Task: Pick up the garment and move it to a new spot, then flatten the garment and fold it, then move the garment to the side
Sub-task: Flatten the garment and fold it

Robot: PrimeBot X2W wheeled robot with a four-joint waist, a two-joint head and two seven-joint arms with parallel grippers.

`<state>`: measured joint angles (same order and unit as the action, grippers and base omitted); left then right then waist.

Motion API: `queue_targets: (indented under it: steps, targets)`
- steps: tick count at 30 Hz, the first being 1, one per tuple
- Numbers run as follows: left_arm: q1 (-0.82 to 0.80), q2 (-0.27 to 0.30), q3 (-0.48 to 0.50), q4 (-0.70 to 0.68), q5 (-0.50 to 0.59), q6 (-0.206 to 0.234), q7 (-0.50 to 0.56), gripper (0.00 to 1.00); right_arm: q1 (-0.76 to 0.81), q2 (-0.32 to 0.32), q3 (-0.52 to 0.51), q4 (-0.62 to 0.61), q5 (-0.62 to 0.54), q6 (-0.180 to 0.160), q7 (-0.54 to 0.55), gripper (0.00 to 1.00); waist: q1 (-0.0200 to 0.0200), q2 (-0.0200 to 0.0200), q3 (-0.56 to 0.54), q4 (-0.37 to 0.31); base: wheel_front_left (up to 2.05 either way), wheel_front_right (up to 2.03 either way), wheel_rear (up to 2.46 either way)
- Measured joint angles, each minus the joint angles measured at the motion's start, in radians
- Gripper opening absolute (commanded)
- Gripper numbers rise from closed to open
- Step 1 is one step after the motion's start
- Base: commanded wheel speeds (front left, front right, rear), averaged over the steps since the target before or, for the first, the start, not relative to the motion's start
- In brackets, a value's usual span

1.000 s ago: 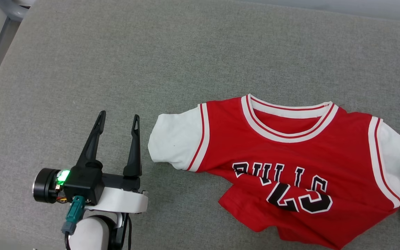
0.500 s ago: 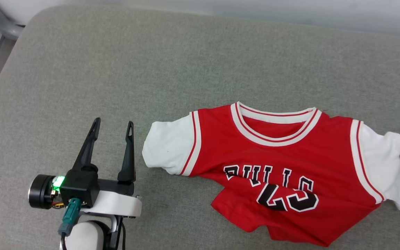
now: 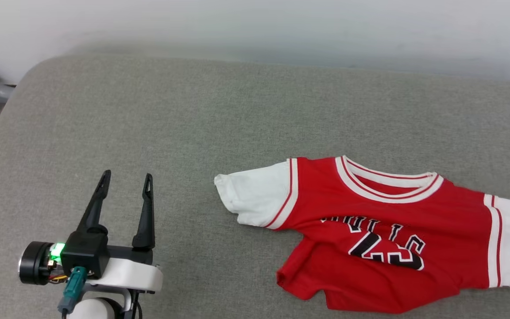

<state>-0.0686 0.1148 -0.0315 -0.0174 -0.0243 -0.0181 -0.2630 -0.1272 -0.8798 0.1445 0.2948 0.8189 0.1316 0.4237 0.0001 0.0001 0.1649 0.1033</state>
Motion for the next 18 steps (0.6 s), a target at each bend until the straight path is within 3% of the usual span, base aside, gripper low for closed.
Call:
queue_targets:
  steps: [9, 14, 18]
  targets:
    - [-0.119, 0.103, -0.013, 0.088, -0.045, -0.088, 0.008, 1.0, 0.081, 0.076, -0.092, -0.073, -0.053, 0.0, 0.036, 0.0, 0.0, 0.0, -0.025, -0.021, 0.0, 0.0, 0.0]
    - [-0.289, 0.198, -0.09, 0.14, -0.149, -0.11, 0.137, 1.0, 0.083, 0.112, -0.11, -0.107, -0.086, 0.0, 0.063, 0.0, 0.0, 0.0, -0.021, -0.028, 0.0, 0.0, 0.0]
    - [-0.402, 0.286, -0.217, 0.151, -0.317, -0.111, 0.276, 1.0, 0.078, 0.131, -0.115, -0.128, -0.107, 0.0, 0.079, 0.0, 0.0, 0.0, -0.013, -0.04, 0.0, 0.0, 0.0]
